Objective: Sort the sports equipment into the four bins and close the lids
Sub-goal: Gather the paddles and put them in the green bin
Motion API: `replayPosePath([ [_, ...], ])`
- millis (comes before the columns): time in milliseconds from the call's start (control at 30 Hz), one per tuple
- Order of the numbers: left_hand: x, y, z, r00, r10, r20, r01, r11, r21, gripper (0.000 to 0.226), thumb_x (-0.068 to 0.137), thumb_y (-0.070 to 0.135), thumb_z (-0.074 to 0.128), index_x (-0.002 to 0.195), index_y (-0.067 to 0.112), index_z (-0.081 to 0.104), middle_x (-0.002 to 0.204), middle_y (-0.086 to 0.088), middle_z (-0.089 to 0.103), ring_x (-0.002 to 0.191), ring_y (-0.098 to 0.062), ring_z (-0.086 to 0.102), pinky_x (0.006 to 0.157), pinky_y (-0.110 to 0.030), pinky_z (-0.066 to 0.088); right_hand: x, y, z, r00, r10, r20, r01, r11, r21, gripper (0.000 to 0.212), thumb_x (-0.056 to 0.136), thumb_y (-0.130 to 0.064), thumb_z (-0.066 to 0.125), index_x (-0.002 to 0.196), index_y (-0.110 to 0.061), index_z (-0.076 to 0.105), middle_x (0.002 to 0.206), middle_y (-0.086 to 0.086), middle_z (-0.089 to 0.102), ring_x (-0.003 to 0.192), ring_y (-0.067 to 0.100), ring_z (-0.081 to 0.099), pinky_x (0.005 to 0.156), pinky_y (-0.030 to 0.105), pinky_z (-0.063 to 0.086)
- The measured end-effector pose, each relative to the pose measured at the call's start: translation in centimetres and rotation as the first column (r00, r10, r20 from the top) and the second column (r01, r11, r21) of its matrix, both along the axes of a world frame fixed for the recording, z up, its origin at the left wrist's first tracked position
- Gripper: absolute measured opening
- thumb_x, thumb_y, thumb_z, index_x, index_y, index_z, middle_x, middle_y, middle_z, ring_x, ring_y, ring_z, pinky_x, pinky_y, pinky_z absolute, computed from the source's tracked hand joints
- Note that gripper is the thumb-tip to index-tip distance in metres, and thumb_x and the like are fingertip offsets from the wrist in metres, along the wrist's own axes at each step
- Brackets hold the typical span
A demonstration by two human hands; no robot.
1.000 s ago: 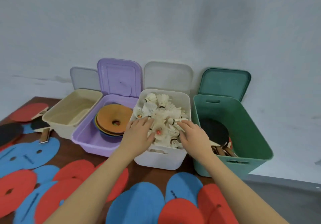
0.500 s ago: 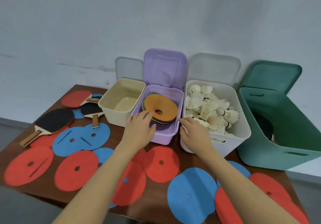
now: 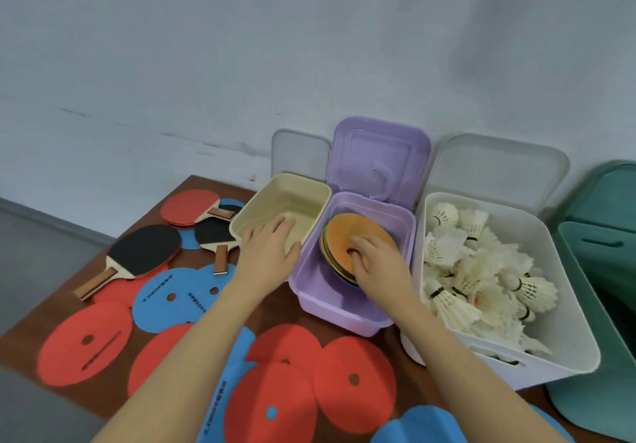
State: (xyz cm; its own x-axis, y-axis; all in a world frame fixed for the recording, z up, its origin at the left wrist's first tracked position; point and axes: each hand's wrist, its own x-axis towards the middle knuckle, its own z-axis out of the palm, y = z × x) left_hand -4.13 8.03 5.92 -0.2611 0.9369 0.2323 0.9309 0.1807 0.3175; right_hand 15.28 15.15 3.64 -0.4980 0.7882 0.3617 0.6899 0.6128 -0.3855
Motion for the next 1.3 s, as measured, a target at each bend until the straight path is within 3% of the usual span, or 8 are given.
replayPosePath([
  [267,-8.8,1.2,-0.6,0.998,0.034,-0.053,-0.037,0.998,-0.044,0.045,0.092,0.03,0.047,0.135,0.015,0.045,0.14,-0.005,0.044,0.126,-0.027,0.041,0.102,-0.042,0.026,-8.4,2.4,-0.6,0.996,0.089,-0.002,-0.089,0.996,-0.01,0.035,0.089,-0.015,0.049,0.122,-0.012,0.06,0.115,0.005,0.064,0.095,0.029,0.059,0.077,0.044,0.048],
  [400,-15.2,2.1,-1.1,0.997,0.015,-0.079,-0.02,0.997,-0.068,0.045,0.094,0.032,0.043,0.136,0.016,0.044,0.143,-0.005,0.041,0.129,-0.027,0.038,0.103,-0.041,0.025,-14.7,3.2,-1.0,0.998,0.068,-0.016,-0.068,0.998,-0.005,0.034,0.084,-0.011,0.052,0.116,-0.009,0.064,0.107,0.008,0.066,0.091,0.032,0.062,0.07,0.041,0.051],
  [633,-27.8,4.6,-2.5,0.989,-0.1,-0.105,0.085,0.986,-0.145,0.047,0.096,0.032,0.041,0.141,0.019,0.036,0.147,-0.001,0.036,0.132,-0.022,0.034,0.106,-0.036,0.022,-27.6,3.8,-1.0,0.999,-0.04,-0.02,0.038,0.995,-0.092,0.036,0.094,-0.018,0.046,0.128,-0.015,0.055,0.122,0.002,0.059,0.108,0.021,0.055,0.089,0.032,0.043],
  [800,-36.1,6.0,-4.8,0.988,-0.136,-0.07,0.117,0.968,-0.221,0.05,0.096,0.034,0.041,0.142,0.019,0.034,0.148,-0.003,0.034,0.133,-0.023,0.033,0.108,-0.039,0.022,-35.8,5.5,-3.1,0.994,-0.007,0.105,0.024,0.985,-0.168,0.041,0.091,-0.022,0.05,0.131,-0.018,0.052,0.129,0.002,0.055,0.109,0.028,0.054,0.089,0.04,0.043],
  [1000,-43.3,7.6,-9.4,0.995,-0.095,0.011,0.093,0.939,-0.33,0.051,0.096,0.037,0.038,0.144,0.019,0.031,0.149,-0.004,0.031,0.132,-0.024,0.032,0.107,-0.039,0.024,-41.9,8.5,-6.6,0.889,0.12,0.441,0.059,0.927,-0.371,0.074,0.086,-0.053,0.054,0.147,-0.035,0.017,0.154,0.005,0.018,0.136,0.031,0.027,0.109,0.044,0.023],
  [1167,-46.3,10.7,-13.5,0.995,-0.089,0.035,0.094,0.857,-0.506,0.064,0.095,0.049,0.033,0.149,0.023,0.011,0.155,-0.012,0.011,0.138,-0.033,0.017,0.11,-0.046,0.017,-44.8,11.3,-9.8,0.831,0.229,0.508,0.038,0.886,-0.461,0.102,0.073,-0.063,0.064,0.148,-0.038,-0.001,0.158,0.007,-0.007,0.143,0.033,0.008,0.114,0.049,0.012],
  [1300,-46.8,12.7,-16.1,0.993,-0.097,0.073,0.12,0.858,-0.499,0.07,0.093,0.054,0.036,0.15,0.023,0.01,0.155,-0.014,0.011,0.138,-0.033,0.018,0.11,-0.046,0.016,-46.5,13.1,-11.9,0.812,0.303,0.498,-0.015,0.865,-0.502,0.114,0.068,-0.06,0.07,0.147,-0.039,-0.009,0.155,0.007,-0.021,0.143,0.033,0.001,0.114,0.048,0.007],
])
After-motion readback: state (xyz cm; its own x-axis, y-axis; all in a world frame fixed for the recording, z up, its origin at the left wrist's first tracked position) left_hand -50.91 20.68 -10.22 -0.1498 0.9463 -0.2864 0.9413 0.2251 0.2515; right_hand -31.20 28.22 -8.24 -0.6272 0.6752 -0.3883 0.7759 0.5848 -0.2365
